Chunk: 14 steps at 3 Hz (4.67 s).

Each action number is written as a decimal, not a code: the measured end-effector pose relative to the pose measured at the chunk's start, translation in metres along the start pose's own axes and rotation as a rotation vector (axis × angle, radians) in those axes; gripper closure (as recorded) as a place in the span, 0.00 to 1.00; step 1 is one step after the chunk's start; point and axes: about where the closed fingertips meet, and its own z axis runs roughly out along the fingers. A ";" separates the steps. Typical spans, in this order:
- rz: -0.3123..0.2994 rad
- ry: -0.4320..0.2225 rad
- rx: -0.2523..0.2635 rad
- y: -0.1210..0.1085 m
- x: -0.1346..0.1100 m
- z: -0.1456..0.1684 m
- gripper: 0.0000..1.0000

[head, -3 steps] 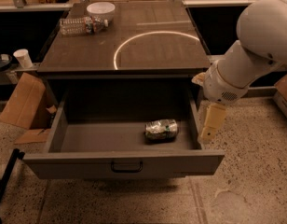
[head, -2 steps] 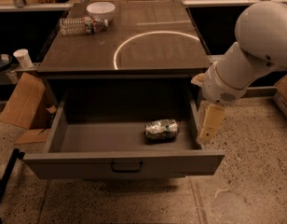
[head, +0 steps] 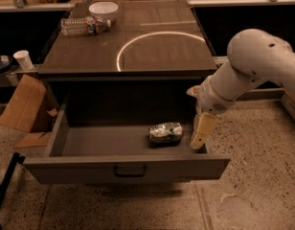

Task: Pick 7up can from top drawer and place on counter

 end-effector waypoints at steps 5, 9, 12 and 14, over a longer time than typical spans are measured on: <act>0.040 -0.084 -0.015 -0.067 0.024 0.111 0.00; -0.002 -0.097 -0.005 -0.050 0.008 0.128 0.80; -0.033 -0.180 0.149 -0.076 -0.013 0.020 1.00; -0.028 -0.243 0.235 -0.091 -0.048 -0.028 1.00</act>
Offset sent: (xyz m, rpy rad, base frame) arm 0.0762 -0.0031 -0.0693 0.0788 0.0374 -0.0480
